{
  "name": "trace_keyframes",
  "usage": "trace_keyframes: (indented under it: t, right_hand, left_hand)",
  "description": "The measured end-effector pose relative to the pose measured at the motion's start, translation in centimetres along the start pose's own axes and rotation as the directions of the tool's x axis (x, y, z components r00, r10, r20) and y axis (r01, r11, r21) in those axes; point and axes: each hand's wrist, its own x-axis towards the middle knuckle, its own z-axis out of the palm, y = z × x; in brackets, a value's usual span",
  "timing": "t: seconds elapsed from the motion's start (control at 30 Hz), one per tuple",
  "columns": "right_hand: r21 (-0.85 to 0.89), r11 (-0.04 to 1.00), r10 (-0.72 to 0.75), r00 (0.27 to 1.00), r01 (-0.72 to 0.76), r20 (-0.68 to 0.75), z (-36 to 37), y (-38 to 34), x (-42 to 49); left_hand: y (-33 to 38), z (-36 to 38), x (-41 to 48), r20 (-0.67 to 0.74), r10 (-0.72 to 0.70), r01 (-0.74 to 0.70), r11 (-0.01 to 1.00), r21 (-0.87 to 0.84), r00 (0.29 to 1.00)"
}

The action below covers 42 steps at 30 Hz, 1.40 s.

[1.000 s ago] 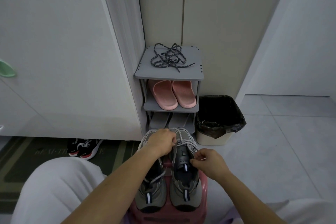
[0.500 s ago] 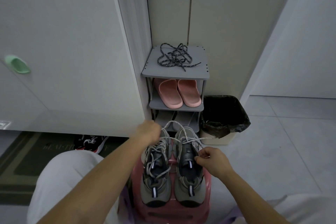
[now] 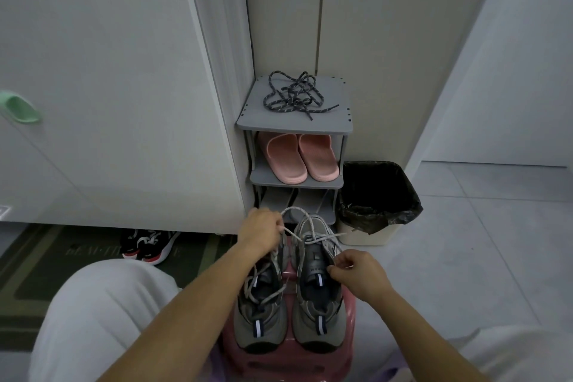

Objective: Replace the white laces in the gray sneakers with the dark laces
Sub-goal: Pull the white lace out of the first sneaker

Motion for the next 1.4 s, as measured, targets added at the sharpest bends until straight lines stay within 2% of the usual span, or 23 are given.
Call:
trace_keyframes:
  t: [0.1, 0.2, 0.27, 0.4, 0.47, 0.63, 0.87, 0.93, 1.1, 1.17, 1.27, 1.33, 1.4]
  right_hand:
    - [-0.01, 1.0, -0.009, 1.0, 0.009, -0.002, 0.0, 0.0, 0.0]
    - [-0.03, 0.999, -0.014, 1.0, 0.014, -0.004, 0.1, -0.1, -0.1]
    - [-0.033, 0.999, -0.013, 1.0, 0.013, -0.004, 0.1, -0.2, -0.1]
    - [-0.029, 1.0, -0.008, 1.0, 0.009, 0.002, 0.0, -0.1, 0.0]
    - [-0.023, 1.0, -0.011, 1.0, 0.011, 0.001, 0.0, 0.0, -0.1]
    - [-0.023, 1.0, -0.014, 1.0, 0.014, -0.003, 0.1, 0.0, 0.0]
    - [-0.031, 0.999, -0.01, 1.0, 0.011, 0.007, 0.0, -0.1, 0.0]
    - [-0.03, 0.999, -0.014, 1.0, 0.014, 0.009, 0.0, -0.1, 0.0]
    - [-0.024, 1.0, -0.018, 1.0, 0.018, 0.005, 0.0, 0.0, 0.0]
    - [-0.03, 0.999, -0.019, 1.0, 0.019, 0.006, 0.1, 0.0, 0.0]
    - [-0.031, 0.999, -0.014, 1.0, 0.015, 0.008, 0.1, 0.0, 0.2]
    - [-0.039, 0.999, -0.013, 1.0, 0.013, 0.009, 0.1, 0.0, 0.2]
    - [-0.044, 0.999, -0.015, 1.0, 0.015, 0.009, 0.2, 0.0, 0.2]
  left_hand:
    - [-2.1, -0.2, -0.2, -0.092, -0.157, 0.146, 0.983, -0.115, 0.983]
    - [-2.6, 0.5, -0.9, -0.083, -0.193, 0.19, 0.981, -0.043, 0.978]
    - [-1.5, 0.9, -1.4, -0.09, -0.104, 0.108, 0.993, 0.05, 0.991]
    - [2.0, 1.8, -1.7, -0.09, 0.223, -0.209, 0.968, 0.139, 0.971]
    - [3.1, 2.5, -1.8, -0.086, 0.25, -0.232, 0.957, 0.173, 0.964]
    - [3.2, 2.8, -1.7, -0.131, 0.192, -0.168, 0.97, 0.176, 0.973]
    - [2.2, 2.1, -1.2, -0.026, 0.298, -0.278, 0.916, 0.29, 0.954]
    - [2.0, 1.8, -0.9, -0.043, 0.266, -0.241, 0.923, 0.301, 0.963]
    - [-0.1, 0.3, 0.1, -0.177, 0.011, 0.037, 0.964, 0.264, 0.984]
    - [-0.6, 0.1, 0.1, -0.178, -0.023, 0.075, 0.954, 0.29, 0.984]
    - [-0.2, 0.8, -0.4, -0.124, 0.12, -0.069, 0.934, 0.351, 0.985]
    - [0.8, 1.4, -0.7, -0.063, 0.278, -0.247, 0.921, 0.303, 0.958]
    - [2.0, 1.8, -0.9, 0.069, 0.38, -0.386, 0.897, 0.217, 0.922]
